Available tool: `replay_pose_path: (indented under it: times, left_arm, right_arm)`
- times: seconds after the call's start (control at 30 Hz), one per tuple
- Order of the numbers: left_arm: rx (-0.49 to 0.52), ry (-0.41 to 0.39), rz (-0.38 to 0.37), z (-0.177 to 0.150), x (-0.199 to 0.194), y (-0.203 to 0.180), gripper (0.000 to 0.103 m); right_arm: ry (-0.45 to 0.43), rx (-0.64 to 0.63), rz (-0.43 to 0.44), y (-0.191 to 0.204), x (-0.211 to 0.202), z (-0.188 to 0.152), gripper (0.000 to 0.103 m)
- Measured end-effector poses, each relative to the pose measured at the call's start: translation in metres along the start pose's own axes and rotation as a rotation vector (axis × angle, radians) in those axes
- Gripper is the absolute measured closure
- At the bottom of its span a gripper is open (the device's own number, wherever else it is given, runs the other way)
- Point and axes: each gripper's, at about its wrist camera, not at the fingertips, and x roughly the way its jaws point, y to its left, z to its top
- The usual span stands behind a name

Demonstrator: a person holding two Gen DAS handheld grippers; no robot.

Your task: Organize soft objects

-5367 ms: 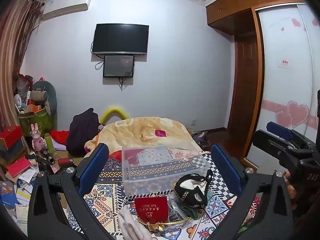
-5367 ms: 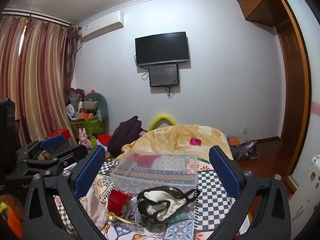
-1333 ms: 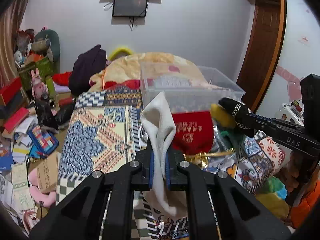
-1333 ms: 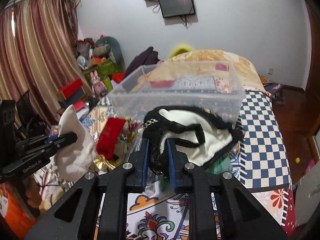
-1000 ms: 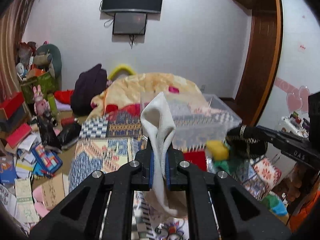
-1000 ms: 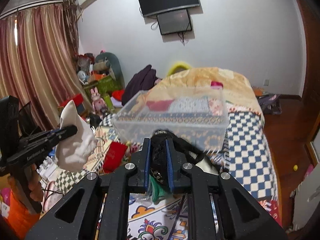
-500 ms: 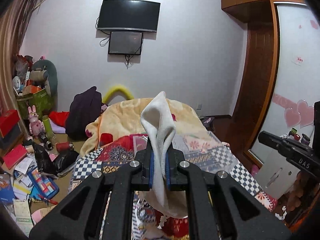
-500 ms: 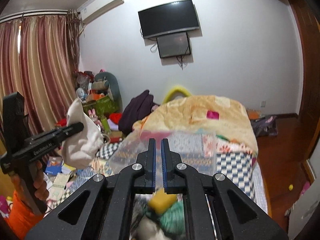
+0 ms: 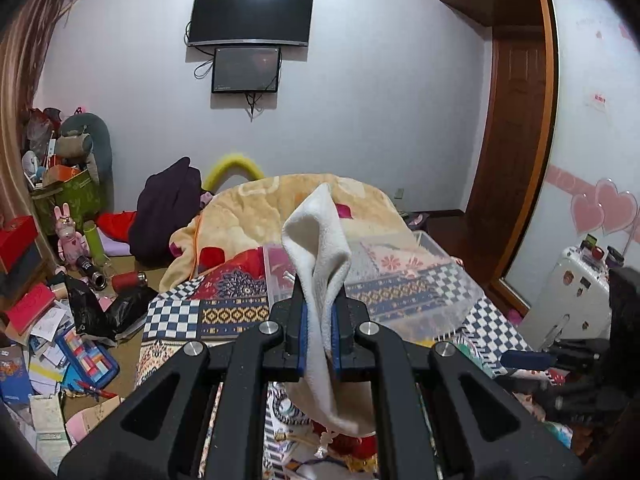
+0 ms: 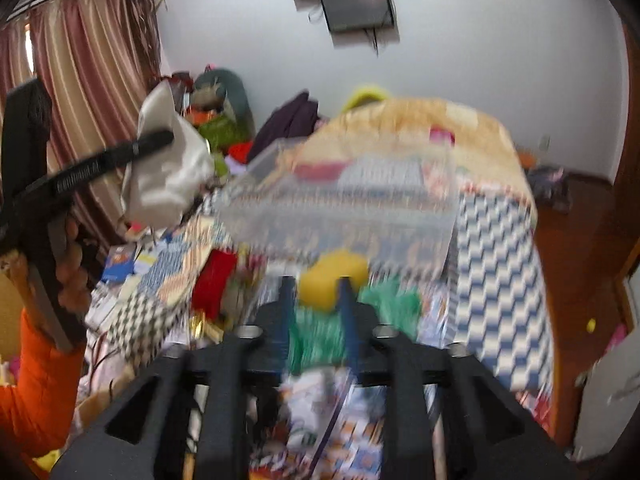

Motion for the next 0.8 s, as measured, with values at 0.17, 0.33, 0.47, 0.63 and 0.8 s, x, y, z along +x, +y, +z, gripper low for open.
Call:
replay_pose_path:
  times: [0.17, 0.33, 0.47, 0.63, 0.8]
  left_arm:
    - [0.023, 0.022, 0.0, -0.011, -0.008, -0.005, 0.094]
    - [0.022, 0.036, -0.01, -0.021, -0.018, -0.008, 0.094]
    - [0.023, 0.047, -0.014, -0.026, -0.022, -0.01, 0.094]
    - [0.021, 0.039, -0.018, -0.023, -0.026, -0.013, 0.094]
    - [0.024, 0.028, -0.019, -0.018, -0.025, -0.015, 0.094]
  right_arm:
    - [0.028, 0.053, 0.059, 0.005, -0.007, -0.022, 0.038]
    - [0.112, 0.031, 0.112, 0.02, 0.007, -0.041, 0.038]
    - [0.154, 0.002, 0.093, 0.029, 0.024, -0.046, 0.048]
    - [0.143, -0.015, 0.083, 0.034, 0.023, -0.044, 0.091]
    - [0.033, -0.046, 0.038, 0.038, -0.008, -0.029, 0.094]
